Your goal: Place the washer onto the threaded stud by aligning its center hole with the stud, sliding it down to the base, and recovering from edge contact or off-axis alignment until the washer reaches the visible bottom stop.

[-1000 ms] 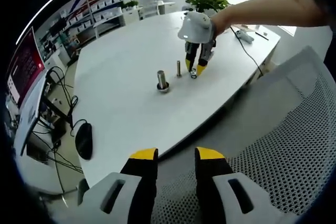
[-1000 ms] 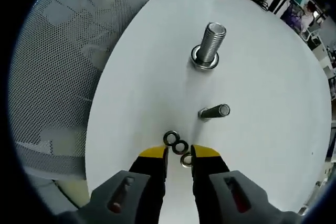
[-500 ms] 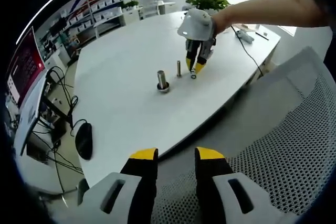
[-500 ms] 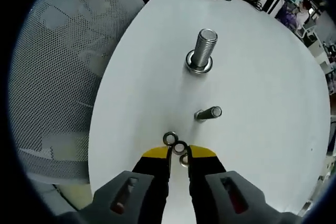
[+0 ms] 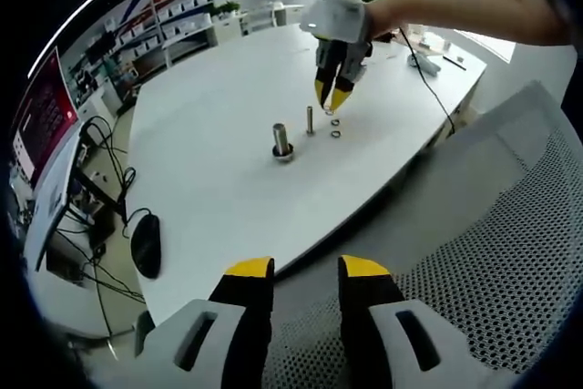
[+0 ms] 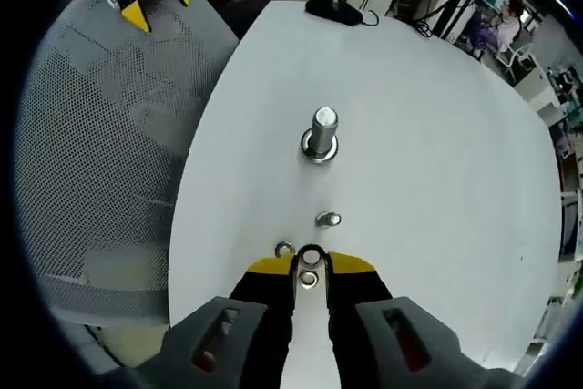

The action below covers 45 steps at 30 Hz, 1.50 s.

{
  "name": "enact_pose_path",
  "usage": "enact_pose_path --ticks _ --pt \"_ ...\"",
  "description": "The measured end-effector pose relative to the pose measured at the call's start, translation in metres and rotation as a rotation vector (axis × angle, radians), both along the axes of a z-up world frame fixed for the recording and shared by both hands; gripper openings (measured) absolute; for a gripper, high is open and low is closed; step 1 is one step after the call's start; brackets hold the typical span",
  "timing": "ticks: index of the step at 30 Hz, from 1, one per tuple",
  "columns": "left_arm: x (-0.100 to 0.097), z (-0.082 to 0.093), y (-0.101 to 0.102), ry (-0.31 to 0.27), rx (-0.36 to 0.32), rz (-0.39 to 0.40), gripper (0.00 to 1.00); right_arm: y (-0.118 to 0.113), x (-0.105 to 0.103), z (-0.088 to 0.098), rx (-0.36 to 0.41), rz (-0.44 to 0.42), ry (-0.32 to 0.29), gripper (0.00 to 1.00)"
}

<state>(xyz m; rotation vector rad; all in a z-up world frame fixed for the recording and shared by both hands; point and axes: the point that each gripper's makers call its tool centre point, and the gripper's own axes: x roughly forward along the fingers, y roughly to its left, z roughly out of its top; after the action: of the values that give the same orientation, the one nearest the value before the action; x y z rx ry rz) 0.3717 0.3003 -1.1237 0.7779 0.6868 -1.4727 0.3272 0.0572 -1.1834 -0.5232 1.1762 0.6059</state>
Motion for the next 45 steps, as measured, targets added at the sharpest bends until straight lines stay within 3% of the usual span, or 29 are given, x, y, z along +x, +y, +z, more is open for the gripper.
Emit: enact_pose_path --ticks 10,16,23,35,45 --pt "-0.001 0.001 -0.001 -0.003 -0.003 -0.007 0.26 0.003 0.016 0.012 -0.019 0.013 -0.058 0.14" --pt "-0.001 -0.001 0.0 0.001 0.006 -0.004 0.26 0.001 0.023 0.008 -0.037 0.029 -0.074 0.14" --pt "0.002 -0.006 -0.001 -0.015 0.018 -0.011 0.26 0.001 0.028 0.002 -0.04 0.033 -0.063 0.14" --pt "-0.005 -0.005 -0.001 -0.006 0.01 -0.069 0.17 0.004 0.028 -0.005 -0.053 0.057 -0.023 0.14" --pt "-0.004 -0.006 0.0 -0.004 0.021 -0.049 0.15 0.005 0.029 -0.021 -0.066 0.062 0.016 0.14"
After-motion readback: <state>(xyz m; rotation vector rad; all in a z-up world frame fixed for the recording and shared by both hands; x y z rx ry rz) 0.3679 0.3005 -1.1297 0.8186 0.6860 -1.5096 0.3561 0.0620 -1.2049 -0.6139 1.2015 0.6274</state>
